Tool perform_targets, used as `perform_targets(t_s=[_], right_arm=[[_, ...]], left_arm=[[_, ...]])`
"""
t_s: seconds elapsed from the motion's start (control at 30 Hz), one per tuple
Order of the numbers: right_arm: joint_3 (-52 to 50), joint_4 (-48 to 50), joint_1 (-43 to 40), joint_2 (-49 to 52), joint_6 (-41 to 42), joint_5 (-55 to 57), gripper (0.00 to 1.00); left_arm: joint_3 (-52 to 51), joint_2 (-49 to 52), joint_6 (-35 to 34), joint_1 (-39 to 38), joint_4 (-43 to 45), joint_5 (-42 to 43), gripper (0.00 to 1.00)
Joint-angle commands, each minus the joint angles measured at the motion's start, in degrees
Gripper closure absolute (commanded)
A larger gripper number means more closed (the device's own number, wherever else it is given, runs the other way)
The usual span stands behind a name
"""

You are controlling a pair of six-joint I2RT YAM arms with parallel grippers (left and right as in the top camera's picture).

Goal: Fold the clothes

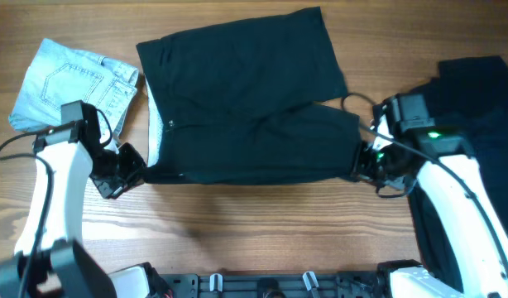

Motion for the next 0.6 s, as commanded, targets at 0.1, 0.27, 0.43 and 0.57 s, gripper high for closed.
perform_targets(t_s=[0.1, 0.27, 0.43, 0.57], right_arm=[[10.4, -3.2, -3.9, -0.7, -4.0, 8.0, 0.95], [27.0, -6.1, -3.9, -0.7, -5.9, 8.0, 0.95], [29.0, 4.2, -3.9, 3.0, -6.9, 7.9, 0.94], [29.0, 14.4, -3.9, 13.9, -7.0, 5.6, 0.95]], left_arm=[[7.1, -17.9, -0.1, 0.5, -7.2, 1.6, 0.96], [20.3, -22.7, -0.1, 0.5, -16.1, -0.2, 0.96], [22.5, -21.7, 0.3, 0.4, -17.5, -2.6, 0.96], [22.5, -17.9, 0.3, 0.2, -14.8, -4.3, 0.96]])
